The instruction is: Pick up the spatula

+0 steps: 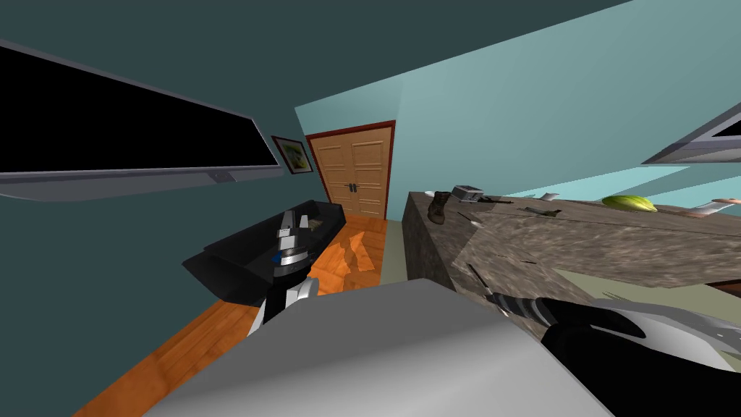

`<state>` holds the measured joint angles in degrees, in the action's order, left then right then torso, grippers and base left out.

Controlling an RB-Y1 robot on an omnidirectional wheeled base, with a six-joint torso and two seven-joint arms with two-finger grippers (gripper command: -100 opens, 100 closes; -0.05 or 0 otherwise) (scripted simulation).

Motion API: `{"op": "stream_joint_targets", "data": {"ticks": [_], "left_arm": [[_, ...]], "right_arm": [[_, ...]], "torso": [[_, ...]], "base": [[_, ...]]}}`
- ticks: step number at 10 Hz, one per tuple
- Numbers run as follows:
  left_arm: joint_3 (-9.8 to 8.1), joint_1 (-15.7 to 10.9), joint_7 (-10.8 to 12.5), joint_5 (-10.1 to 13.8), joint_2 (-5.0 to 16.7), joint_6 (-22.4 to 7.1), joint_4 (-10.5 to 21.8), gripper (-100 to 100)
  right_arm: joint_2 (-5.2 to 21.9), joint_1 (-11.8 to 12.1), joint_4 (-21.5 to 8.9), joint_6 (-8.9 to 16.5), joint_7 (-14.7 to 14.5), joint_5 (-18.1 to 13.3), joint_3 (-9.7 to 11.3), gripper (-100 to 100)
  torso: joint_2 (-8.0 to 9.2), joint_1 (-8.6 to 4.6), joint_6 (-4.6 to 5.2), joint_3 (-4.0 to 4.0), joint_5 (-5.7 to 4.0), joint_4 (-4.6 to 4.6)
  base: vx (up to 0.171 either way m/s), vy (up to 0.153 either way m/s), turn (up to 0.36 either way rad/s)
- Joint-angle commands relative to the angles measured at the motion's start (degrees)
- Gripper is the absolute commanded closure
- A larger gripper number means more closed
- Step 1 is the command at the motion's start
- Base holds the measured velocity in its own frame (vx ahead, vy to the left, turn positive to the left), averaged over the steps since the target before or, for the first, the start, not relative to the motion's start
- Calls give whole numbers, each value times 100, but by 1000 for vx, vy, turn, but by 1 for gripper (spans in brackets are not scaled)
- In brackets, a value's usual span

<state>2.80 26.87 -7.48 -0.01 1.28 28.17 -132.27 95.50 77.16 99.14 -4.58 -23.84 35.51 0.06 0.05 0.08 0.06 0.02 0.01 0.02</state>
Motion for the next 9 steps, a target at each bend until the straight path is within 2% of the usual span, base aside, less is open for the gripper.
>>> {"op": "stream_joint_targets", "data": {"ticks": [1, 4, 5, 6, 7, 8, 9], "left_arm": [[0, 0, 0, 0, 0, 0, 0, 0], [0, 0, 0, 0, 0, 0, 0, 0], [0, 0, 0, 0, 0, 0, 0, 0], [0, 0, 0, 0, 0, 0, 0, 0], [0, 0, 0, 0, 0, 0, 0, 0], [0, 0, 0, 0, 0, 0, 0, 0], [0, 0, 0, 0, 0, 0, 0, 0]], "right_arm": [[0, 0, 0, 0, 0, 0, 0, 100], [0, -1, 3, -3, 1, 1, 0, 100], [0, -1, 3, -3, 1, 1, 0, 0], [80, 272, 207, 179, -75, 110, -287, 100], [80, 272, 207, 179, -75, 110, -366, 100], [149, 429, 314, 267, -121, 188, -501, 100], [149, 429, 314, 267, -121, 188, -601, 100]], "torso": [[0, 0, 0, 0, 0, 0], [2, -9, 0, 1, -4, 0], [2, -9, 0, 1, -4, 0], [2, -10, 0, 1, -4, 0], [9, -14, 9, 4, -4, 0], [13, -16, 3, 7, -5, 2], [13, -16, 4, 7, -4, 2]], "base": [[0, 0, 0], [0, 0, 0], [0, 0, 0], [-12, -16, -139], [-22, -19, -85], [-22, -23, -65], [-15, -17, -35]]}}
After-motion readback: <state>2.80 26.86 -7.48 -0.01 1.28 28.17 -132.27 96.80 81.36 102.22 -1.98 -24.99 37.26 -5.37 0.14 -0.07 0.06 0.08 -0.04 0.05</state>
